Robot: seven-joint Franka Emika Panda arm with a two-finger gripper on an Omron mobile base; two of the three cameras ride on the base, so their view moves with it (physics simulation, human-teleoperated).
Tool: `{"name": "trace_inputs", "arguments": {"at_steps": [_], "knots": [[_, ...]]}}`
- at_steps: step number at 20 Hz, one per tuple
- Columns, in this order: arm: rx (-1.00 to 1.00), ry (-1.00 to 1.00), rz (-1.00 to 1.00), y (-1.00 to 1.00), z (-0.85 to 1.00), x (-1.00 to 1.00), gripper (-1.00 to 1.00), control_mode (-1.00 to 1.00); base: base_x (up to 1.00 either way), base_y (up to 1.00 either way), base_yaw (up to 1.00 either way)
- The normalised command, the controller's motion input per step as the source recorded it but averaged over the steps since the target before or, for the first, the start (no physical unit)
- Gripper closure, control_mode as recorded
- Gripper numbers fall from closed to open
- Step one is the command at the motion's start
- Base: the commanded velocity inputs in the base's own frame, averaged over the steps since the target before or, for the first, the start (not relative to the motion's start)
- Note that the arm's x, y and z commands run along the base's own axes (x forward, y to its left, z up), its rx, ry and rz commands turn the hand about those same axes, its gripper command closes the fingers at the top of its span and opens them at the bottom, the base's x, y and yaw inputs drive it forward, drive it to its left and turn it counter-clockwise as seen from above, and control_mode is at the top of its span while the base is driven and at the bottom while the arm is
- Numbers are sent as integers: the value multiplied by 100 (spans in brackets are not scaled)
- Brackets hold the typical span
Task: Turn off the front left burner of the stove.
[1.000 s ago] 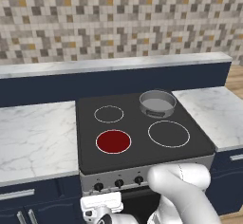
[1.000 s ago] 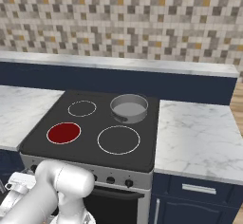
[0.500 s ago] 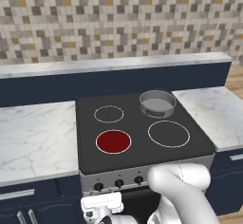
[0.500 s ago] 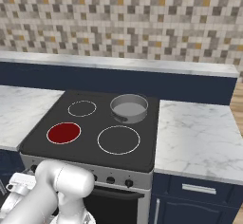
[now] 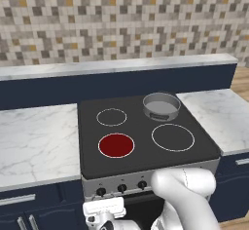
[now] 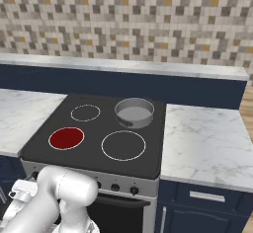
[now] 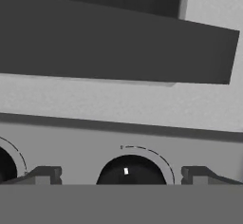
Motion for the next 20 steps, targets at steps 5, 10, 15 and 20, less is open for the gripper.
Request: {"name": "trace_inputs", "arguments": {"at_steps": [5,10,15,20], "knots": [[0,0,0,5,-3,2,-100,-100,0,0,0],[0,-1,0,18,0,0,-100,-100,0,0,0],[0,-3,0,6,0,0,-100,-100,0,0,0],[0,-6,0,0,0,0,-100,-100,0,0,0]]}}
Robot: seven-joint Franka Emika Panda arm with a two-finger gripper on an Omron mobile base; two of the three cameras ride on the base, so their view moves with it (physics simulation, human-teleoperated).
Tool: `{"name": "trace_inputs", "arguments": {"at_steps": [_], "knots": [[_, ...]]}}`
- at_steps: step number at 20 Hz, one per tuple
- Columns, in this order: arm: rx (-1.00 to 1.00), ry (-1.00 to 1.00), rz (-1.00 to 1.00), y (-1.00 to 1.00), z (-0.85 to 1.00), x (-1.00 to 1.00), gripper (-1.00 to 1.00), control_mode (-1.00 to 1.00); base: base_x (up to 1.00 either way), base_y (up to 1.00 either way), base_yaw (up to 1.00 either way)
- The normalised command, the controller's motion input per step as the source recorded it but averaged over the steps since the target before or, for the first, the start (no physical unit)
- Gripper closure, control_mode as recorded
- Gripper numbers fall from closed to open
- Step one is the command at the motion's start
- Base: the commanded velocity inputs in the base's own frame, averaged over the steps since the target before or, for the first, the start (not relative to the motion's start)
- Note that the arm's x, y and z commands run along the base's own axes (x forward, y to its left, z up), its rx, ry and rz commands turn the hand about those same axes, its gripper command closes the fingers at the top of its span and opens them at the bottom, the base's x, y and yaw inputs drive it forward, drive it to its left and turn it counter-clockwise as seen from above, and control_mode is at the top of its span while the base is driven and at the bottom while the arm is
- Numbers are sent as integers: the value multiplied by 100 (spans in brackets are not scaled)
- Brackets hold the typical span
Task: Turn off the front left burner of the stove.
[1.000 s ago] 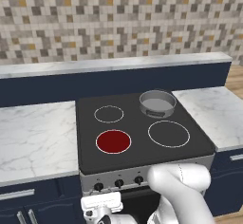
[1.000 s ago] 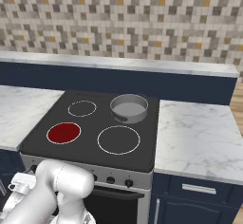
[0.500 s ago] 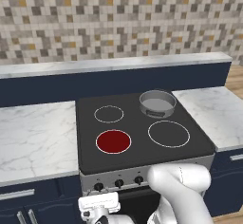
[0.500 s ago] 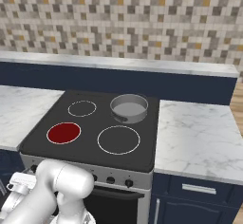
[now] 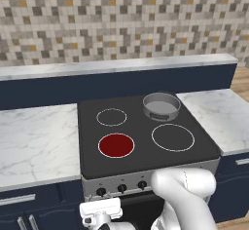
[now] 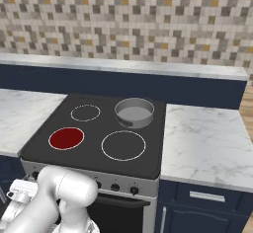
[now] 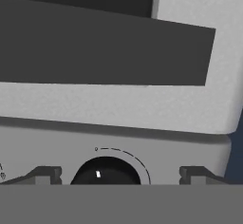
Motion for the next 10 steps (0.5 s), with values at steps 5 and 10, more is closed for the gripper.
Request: {"name": "trace_inputs", "arguments": {"at_steps": [5,10], "knots": [[0,-7,0,0,0,0,-100,-100,0,0,0],[0,-3,0,-1,6,0,-100,-100,0,0,0]]}}
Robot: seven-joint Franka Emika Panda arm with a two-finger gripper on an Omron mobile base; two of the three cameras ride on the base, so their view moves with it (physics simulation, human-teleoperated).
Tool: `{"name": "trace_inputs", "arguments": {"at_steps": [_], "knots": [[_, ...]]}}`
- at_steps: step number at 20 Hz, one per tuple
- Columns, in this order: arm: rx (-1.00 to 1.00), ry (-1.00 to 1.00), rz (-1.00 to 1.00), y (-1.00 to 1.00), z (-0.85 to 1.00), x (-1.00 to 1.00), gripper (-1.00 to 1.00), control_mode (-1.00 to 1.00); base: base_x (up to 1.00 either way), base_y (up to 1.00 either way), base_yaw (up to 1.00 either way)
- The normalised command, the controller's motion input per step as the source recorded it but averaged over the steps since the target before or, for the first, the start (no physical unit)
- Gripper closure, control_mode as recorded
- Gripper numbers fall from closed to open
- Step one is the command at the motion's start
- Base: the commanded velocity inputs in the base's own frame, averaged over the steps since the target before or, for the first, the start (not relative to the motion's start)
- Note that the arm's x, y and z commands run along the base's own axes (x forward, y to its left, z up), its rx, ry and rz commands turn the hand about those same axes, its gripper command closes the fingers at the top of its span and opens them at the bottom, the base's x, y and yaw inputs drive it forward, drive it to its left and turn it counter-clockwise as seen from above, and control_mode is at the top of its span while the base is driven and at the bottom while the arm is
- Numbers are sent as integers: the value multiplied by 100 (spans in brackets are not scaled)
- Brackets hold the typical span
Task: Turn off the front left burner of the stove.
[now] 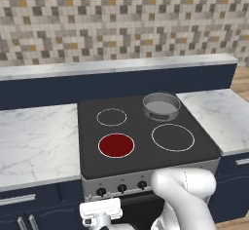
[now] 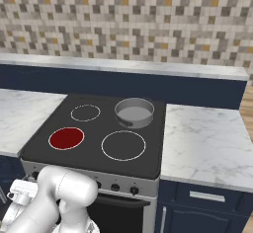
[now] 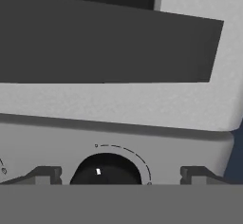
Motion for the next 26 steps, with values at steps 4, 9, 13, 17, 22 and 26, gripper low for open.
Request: {"name": "trace_inputs", "arguments": {"at_steps": [4,9,13,17,22,26], "knots": [[0,0,-1,-6,6,-2,-100,-100,0,0,0],[0,0,-3,-9,5,-7,-100,-100,0,0,0],[0,0,-2,-8,0,0,-100,-100,0,0,0],[0,0,0,0,0,0,-100,-100,0,0,0],[0,0,0,0,0,3,-100,-100,0,0,0],[0,0,0,0,0,0,100,-100,0,0,0]]}}
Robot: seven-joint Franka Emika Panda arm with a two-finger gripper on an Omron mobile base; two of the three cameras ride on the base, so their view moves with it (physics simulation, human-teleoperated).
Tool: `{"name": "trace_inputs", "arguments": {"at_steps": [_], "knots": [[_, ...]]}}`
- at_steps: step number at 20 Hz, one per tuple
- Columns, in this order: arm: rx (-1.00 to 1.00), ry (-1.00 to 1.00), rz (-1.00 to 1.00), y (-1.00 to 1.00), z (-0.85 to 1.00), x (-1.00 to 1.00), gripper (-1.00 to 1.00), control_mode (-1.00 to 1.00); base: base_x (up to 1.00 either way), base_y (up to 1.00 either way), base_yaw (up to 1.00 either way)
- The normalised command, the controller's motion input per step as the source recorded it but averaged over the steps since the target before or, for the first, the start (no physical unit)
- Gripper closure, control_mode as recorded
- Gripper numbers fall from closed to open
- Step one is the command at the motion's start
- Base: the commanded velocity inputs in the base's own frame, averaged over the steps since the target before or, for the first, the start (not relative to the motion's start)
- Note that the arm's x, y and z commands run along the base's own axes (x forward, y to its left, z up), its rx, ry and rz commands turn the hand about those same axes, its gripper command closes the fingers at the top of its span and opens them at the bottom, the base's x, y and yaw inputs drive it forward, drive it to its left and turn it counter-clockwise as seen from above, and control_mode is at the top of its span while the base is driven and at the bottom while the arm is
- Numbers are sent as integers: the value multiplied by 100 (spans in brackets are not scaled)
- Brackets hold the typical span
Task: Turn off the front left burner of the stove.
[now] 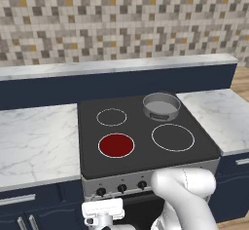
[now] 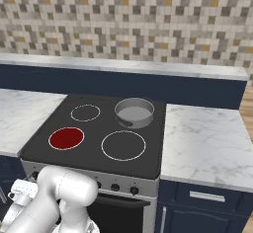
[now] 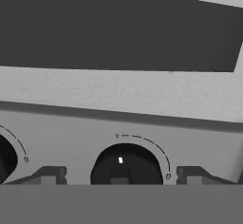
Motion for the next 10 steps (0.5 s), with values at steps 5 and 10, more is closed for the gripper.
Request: {"name": "trace_inputs", "arguments": {"at_steps": [5,10], "knots": [[0,0,0,1,0,0,100,-100,0,0,0],[0,0,0,14,10,0,100,-100,0,0,0]]}}
